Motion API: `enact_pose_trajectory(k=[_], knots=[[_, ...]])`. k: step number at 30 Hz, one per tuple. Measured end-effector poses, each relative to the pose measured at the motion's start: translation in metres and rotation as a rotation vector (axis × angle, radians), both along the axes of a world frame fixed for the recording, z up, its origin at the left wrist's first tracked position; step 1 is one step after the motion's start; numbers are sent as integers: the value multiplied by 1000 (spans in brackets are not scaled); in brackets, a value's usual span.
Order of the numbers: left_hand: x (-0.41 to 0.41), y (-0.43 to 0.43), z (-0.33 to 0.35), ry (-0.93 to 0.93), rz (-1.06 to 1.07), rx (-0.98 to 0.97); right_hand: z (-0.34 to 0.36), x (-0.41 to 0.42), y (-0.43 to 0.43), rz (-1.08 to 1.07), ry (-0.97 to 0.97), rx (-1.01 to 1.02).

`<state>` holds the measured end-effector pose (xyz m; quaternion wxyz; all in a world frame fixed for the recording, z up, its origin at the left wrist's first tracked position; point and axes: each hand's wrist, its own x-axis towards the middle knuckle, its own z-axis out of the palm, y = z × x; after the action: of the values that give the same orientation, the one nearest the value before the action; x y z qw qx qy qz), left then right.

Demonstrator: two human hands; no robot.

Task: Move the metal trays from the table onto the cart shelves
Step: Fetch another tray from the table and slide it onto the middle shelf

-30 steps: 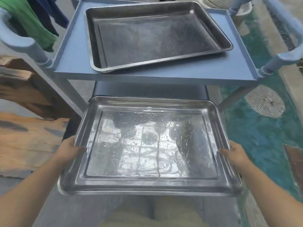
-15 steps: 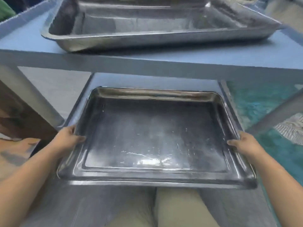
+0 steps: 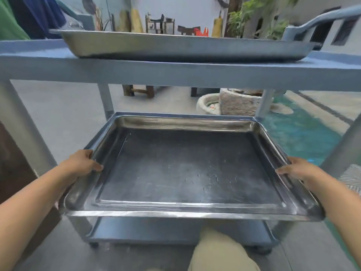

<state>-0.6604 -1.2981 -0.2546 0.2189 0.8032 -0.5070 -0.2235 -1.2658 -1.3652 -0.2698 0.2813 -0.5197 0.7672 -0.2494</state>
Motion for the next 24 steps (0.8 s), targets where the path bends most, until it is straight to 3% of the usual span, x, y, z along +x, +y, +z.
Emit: enact_pose_trajectory(k=[24], knots=[[-6,-43,-35,12,37,29,-34,-4,-50,23,148,122]])
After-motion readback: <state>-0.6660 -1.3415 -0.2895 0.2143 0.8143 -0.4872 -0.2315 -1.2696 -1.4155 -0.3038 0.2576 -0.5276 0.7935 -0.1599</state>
